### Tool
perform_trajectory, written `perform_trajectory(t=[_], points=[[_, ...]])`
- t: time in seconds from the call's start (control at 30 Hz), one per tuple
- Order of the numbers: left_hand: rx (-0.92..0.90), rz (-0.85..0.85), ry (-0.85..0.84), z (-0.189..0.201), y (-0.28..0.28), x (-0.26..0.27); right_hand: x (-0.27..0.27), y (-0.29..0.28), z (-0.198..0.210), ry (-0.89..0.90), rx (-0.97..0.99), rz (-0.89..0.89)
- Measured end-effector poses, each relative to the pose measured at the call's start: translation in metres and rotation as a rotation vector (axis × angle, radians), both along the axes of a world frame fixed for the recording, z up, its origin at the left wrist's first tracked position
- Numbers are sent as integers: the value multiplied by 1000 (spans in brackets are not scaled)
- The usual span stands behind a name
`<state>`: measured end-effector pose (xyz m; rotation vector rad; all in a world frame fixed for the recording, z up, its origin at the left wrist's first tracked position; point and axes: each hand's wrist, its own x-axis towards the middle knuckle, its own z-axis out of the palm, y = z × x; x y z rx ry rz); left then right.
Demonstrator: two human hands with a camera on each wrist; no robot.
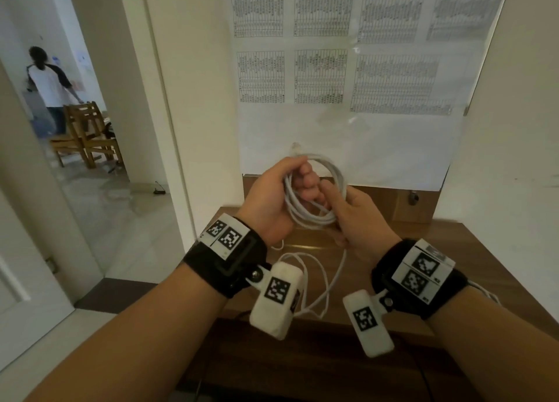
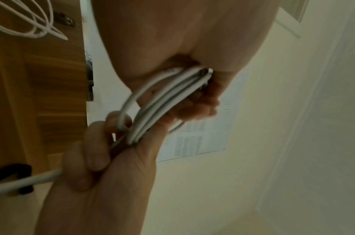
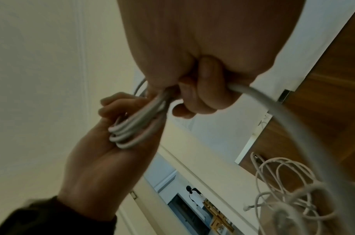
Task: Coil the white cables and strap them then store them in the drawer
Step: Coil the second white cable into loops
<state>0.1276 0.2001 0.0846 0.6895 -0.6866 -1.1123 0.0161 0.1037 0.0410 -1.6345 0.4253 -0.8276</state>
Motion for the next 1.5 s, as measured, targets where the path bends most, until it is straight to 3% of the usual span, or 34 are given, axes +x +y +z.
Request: perform_trajectory(t=[0.2, 0.3, 0.4, 0.5, 0.6, 0.7, 0.8, 0.9, 0.97, 1.2, 1.27, 1.4, 1.5], points=[[-178, 139, 121, 23, 9, 20, -16, 3, -17, 252, -144, 162], [-269, 191, 148, 42, 18, 30, -18, 0, -28, 400, -112, 219], [-332, 266, 115, 56, 25, 42, -23, -5, -33, 431, -106, 188], [-355, 382, 34, 57, 28, 53, -23, -7, -35, 473, -279, 95], [-334, 581, -233, 48, 24, 53, -21, -4, -35, 347, -340, -22], [-225, 733, -658, 29, 19, 43, -20, -3, -27, 242, -391, -149], [-66, 700, -1156, 1, 13, 34, -18, -1, -16, 363, -531, -82], [-32, 617, -1688, -31, 5, 24, -16, 0, -3, 369, -571, -30], [-68, 606, -1866, -46, 2, 22, -18, -2, 4, 336, -543, -16], [-170, 651, -1826, -58, -2, 23, -24, -1, 12, 128, -90, -30], [-144, 637, -1647, -58, -2, 21, -24, 4, 12, 49, 26, 7], [22, 446, -1229, -52, -1, 11, -20, 8, 11, -63, 133, 102], [113, 372, -919, -46, -1, 2, -17, 10, 11, 1, -117, 42]])
